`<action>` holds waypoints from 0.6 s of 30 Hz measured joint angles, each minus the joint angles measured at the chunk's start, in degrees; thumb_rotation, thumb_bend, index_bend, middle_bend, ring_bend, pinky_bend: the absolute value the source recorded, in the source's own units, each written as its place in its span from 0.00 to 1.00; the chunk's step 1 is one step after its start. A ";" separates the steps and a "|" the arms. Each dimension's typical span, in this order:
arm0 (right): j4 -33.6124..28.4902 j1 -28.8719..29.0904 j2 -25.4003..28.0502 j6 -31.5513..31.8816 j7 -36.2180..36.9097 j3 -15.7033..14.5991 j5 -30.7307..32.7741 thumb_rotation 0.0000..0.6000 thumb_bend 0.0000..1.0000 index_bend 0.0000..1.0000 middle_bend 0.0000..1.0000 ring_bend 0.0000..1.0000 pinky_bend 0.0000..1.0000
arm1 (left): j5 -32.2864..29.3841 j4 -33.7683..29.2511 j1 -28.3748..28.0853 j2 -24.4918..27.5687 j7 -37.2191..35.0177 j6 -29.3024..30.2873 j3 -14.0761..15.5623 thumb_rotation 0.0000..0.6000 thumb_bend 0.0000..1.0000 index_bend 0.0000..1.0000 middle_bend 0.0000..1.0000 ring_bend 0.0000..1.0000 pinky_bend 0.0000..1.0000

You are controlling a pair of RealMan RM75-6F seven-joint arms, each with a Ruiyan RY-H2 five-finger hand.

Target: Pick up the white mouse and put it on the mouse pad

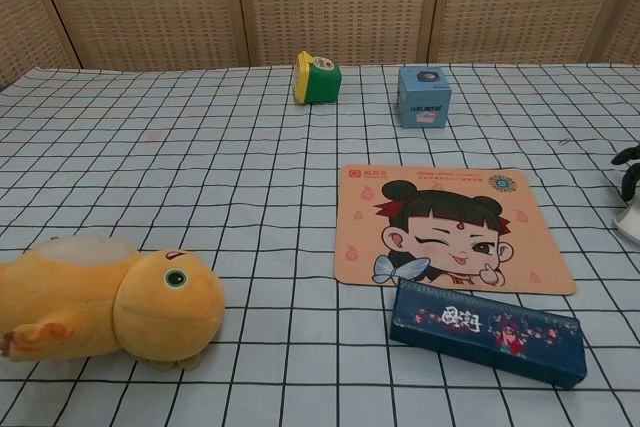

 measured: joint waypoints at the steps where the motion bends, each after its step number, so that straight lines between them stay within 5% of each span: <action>1: 0.28 0.00 -0.21 0.00 0.19 -0.03 -0.12 1.00 0.21 0.38 0.18 0.07 0.12 | -0.01 0.00 -0.01 -0.01 0.01 -0.04 0.01 1.00 0.00 0.00 0.00 0.00 0.00; 6: 1.55 -0.03 -1.21 -0.06 1.22 -0.17 -0.60 1.00 0.21 0.44 0.23 0.12 0.17 | -0.08 0.04 -0.06 -0.06 0.07 -0.19 0.03 1.00 0.00 0.00 0.00 0.00 0.00; 13: 4.20 -0.21 -3.06 3.59 2.64 0.06 -2.32 1.00 0.21 0.77 0.60 0.54 0.58 | -0.20 0.04 -0.06 0.00 -0.25 -0.23 -0.04 1.00 0.00 0.00 0.00 0.00 0.00; 18: 4.79 -0.08 -3.57 7.91 3.55 0.44 -4.76 1.00 0.22 0.80 0.63 0.60 0.64 | -0.22 0.10 -0.11 -0.05 -0.41 -0.25 -0.11 1.00 0.00 0.00 0.00 0.00 0.00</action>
